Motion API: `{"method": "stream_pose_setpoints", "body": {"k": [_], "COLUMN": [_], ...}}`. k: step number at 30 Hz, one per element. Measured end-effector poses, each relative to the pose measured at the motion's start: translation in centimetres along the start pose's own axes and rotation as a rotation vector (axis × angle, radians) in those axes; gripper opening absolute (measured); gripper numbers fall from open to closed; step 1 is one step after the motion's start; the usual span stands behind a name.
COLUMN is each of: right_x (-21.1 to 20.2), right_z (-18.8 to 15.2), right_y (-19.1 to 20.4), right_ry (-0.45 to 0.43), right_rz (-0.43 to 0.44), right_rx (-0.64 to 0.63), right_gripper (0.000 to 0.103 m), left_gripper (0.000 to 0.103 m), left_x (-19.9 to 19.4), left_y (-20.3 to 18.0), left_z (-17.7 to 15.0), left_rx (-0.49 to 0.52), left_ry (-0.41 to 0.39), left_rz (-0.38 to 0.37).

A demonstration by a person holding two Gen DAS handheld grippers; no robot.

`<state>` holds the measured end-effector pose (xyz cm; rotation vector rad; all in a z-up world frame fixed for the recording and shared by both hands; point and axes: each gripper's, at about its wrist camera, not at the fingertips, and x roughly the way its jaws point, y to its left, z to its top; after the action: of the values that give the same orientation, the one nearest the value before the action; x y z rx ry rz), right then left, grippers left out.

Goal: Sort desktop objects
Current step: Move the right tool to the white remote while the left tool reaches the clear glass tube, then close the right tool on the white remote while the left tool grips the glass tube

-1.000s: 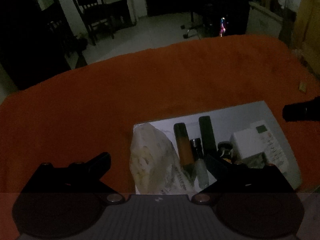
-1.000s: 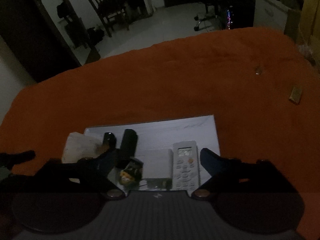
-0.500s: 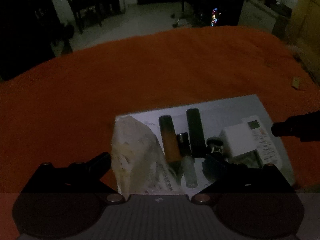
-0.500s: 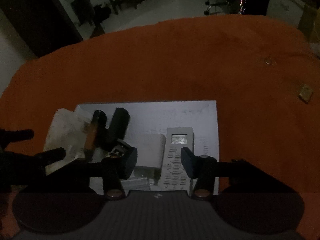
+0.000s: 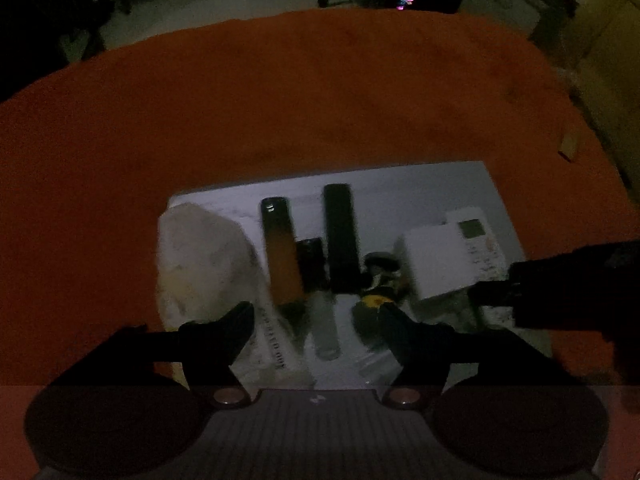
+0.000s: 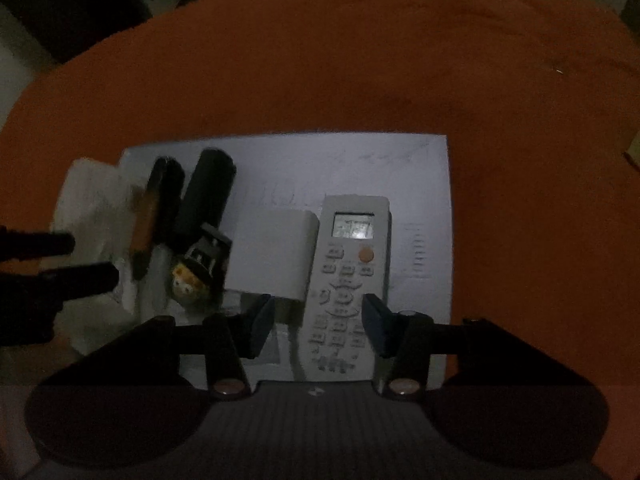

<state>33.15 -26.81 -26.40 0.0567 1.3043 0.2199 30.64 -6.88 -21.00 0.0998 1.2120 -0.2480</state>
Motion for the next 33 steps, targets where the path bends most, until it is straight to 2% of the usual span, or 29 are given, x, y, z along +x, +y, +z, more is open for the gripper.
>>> {"method": "stream_pose_setpoints", "body": {"k": [3, 7, 10, 16, 20, 29, 33], "right_x": [0.2, 0.5, 0.9, 1.5, 1.3, 0.8, 0.8], "right_z": [-0.1, -0.2, -0.2, -0.3, -0.4, -0.6, -0.5], "right_y": [0.1, 0.2, 0.2, -0.1, -0.5, -1.1, -1.1], "right_ry": [0.018, 0.026, 0.033, 0.042, 0.034, 0.058, 0.059], "right_rz": [-0.034, -0.052, -0.05, -0.056, -0.047, -0.043, -0.042], "right_rx": [-0.033, -0.054, -0.048, -0.007, 0.019, 0.006, 0.02], "right_gripper": [0.053, 0.053, 0.054, 0.052, 0.051, 0.049, 0.049], "left_gripper": [0.067, 0.068, 0.075, 0.076, 0.076, 0.052, 0.05], "left_x": [0.2, 0.7, 1.3, 2.2, 2.7, 3.1, 3.1], "left_y": [-1.6, -4.4, -5.9, -7.2, -7.4, -8.2, -8.5], "left_z": [-0.3, -1.3, -2.1, -2.9, -3.2, -3.6, -3.8], "left_rx": [0.075, 0.227, 0.316, 0.42, 0.432, 0.434, 0.446], "left_ry": [0.001, 0.004, -0.004, -0.01, 0.008, 0.042, 0.03], "left_rz": [-0.015, -0.019, -0.008, -0.017, -0.016, -0.032, 0.0]}}
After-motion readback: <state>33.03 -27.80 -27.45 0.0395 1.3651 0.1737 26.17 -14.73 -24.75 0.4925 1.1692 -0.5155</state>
